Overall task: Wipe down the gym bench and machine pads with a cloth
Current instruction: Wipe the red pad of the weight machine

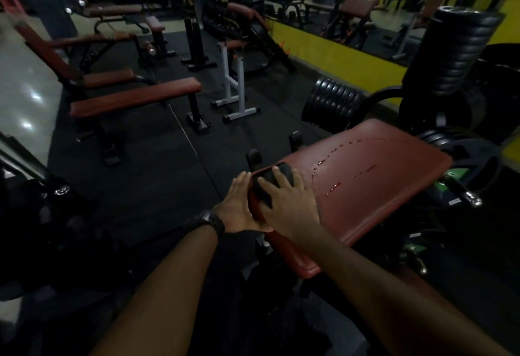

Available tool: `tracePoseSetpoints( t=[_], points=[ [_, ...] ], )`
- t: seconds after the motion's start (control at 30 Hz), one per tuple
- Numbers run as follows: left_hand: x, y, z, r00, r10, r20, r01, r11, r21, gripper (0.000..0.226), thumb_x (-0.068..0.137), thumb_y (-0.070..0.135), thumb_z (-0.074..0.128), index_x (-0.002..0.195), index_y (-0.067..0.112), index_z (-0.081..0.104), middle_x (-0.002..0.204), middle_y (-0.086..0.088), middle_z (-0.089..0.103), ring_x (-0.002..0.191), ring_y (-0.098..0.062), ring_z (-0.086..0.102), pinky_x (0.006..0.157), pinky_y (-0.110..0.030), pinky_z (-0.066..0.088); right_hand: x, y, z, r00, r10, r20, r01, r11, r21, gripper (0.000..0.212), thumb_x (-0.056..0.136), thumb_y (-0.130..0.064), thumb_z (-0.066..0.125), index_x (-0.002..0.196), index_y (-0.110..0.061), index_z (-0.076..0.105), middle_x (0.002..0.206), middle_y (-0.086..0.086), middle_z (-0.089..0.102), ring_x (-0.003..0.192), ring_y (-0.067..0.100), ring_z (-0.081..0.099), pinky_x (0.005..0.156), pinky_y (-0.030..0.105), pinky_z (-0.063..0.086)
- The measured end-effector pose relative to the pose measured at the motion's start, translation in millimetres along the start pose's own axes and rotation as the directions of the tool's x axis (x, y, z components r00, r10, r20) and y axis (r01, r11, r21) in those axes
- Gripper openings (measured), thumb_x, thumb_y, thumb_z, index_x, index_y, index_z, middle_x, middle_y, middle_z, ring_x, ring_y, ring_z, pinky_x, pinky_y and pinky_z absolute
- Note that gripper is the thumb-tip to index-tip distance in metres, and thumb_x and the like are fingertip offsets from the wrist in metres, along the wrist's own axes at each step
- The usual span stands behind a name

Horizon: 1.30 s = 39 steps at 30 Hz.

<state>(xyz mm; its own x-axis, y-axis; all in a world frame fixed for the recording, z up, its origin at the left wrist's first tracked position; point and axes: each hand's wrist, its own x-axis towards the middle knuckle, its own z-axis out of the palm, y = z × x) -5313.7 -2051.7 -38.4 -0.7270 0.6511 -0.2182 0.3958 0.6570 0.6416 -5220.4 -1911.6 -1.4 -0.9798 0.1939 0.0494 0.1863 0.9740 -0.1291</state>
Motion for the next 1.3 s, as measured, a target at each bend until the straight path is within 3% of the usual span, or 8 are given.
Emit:
tracePoseSetpoints(
  t=[0.1, 0.2, 0.37, 0.6, 0.87, 1.0, 1.1, 1.3],
  points=[
    [1, 0, -2, 1.000, 0.007, -0.006, -0.008, 0.999, -0.031, 0.158, 0.053, 0.068, 0.090, 0.160, 0.023, -0.016, 0.168, 0.006, -0.018, 0.155, -0.017, -0.016, 0.127, -0.048, 0.009, 26, 7, -5, 0.996, -0.069, 0.061, 0.071, 0.997, -0.019, 0.060, 0.098, -0.050, 0.041, 0.156, -0.045, 0.025, 0.169, -0.003, 0.015, 0.153, 0.034, 0.013, 0.115, 0.057, 0.028],
    [0, 1, -4, 0.998, -0.038, 0.041, 0.038, 0.999, 0.011, 0.171, 0.034, 0.091, 0.075, 0.158, 0.025, -0.022, 0.166, 0.010, -0.027, 0.153, -0.014, -0.023, 0.127, -0.051, 0.006, 39, 32, -10, 0.994, 0.077, 0.073, -0.076, 0.997, -0.009, 0.059, 0.100, -0.049, 0.040, 0.156, -0.042, 0.024, 0.169, -0.002, 0.014, 0.151, 0.036, 0.015, 0.109, 0.058, 0.035],
    [1, 3, -1, 0.999, -0.031, 0.016, 0.031, 0.999, 0.023, 0.154, 0.061, 0.062, 0.089, 0.158, 0.017, -0.021, 0.166, 0.004, -0.026, 0.153, -0.018, -0.023, 0.127, -0.047, 0.002, -12, 32, -8, 0.963, 0.268, -0.017, -0.268, 0.963, -0.001, 0.060, 0.098, -0.047, 0.039, 0.156, -0.036, 0.027, 0.168, 0.002, 0.015, 0.151, 0.038, 0.015, 0.110, 0.057, 0.033],
    [-1, 2, 2, 1.000, -0.006, -0.009, 0.006, 1.000, 0.013, 0.149, 0.064, 0.054, 0.090, 0.159, 0.014, -0.017, 0.168, 0.000, -0.022, 0.154, -0.023, -0.021, 0.128, -0.046, 0.005, -1, 6, -3, 0.999, -0.040, 0.014, 0.041, 0.998, -0.057, 0.059, 0.099, -0.052, 0.039, 0.156, -0.042, 0.024, 0.168, -0.002, 0.019, 0.149, 0.035, 0.021, 0.110, 0.053, 0.034],
    [-2, 2, 1, 1.000, -0.011, 0.020, 0.010, 1.000, 0.030, 0.151, 0.063, 0.064, 0.086, 0.159, 0.017, -0.021, 0.166, 0.003, -0.027, 0.153, -0.020, -0.025, 0.125, -0.045, 0.000, -38, 25, -5, 0.936, 0.348, -0.055, -0.348, 0.938, 0.010, 0.060, 0.099, -0.046, 0.040, 0.157, -0.036, 0.026, 0.169, 0.000, 0.014, 0.152, 0.037, 0.014, 0.111, 0.055, 0.033],
    [-2, -3, 1, 1.000, 0.024, 0.005, -0.024, 0.999, 0.037, 0.145, 0.069, 0.051, 0.088, 0.159, 0.013, -0.019, 0.167, -0.002, -0.024, 0.154, -0.024, -0.021, 0.127, -0.046, 0.001, -53, -14, 5, 0.994, 0.078, -0.070, -0.080, 0.997, -0.021, 0.058, 0.100, -0.050, 0.040, 0.156, -0.039, 0.027, 0.168, -0.001, 0.017, 0.152, 0.036, 0.014, 0.111, 0.053, 0.032],
    [-2, -3, 0, 1.000, 0.008, 0.023, -0.009, 1.000, 0.030, 0.161, 0.052, 0.071, 0.088, 0.159, 0.015, -0.018, 0.167, 0.001, -0.023, 0.154, -0.022, -0.021, 0.127, -0.046, 0.003, -25, 6, 0, 0.999, -0.029, -0.019, 0.028, 0.999, -0.039, 0.058, 0.100, -0.054, 0.037, 0.155, -0.041, 0.027, 0.167, -0.002, 0.022, 0.150, 0.032, 0.023, 0.112, 0.053, 0.033],
    [-1, -7, 1, 1.000, 0.012, 0.009, -0.012, 0.998, 0.054, 0.154, 0.055, 0.080, 0.078, 0.159, 0.022, -0.019, 0.167, 0.006, -0.024, 0.154, -0.017, -0.022, 0.126, -0.052, -0.001, -41, 45, -6, 0.921, 0.380, -0.083, -0.377, 0.925, 0.057, 0.060, 0.098, -0.049, 0.041, 0.156, -0.037, 0.029, 0.168, -0.002, 0.018, 0.150, 0.033, 0.020, 0.109, 0.053, 0.036]
  ],
)
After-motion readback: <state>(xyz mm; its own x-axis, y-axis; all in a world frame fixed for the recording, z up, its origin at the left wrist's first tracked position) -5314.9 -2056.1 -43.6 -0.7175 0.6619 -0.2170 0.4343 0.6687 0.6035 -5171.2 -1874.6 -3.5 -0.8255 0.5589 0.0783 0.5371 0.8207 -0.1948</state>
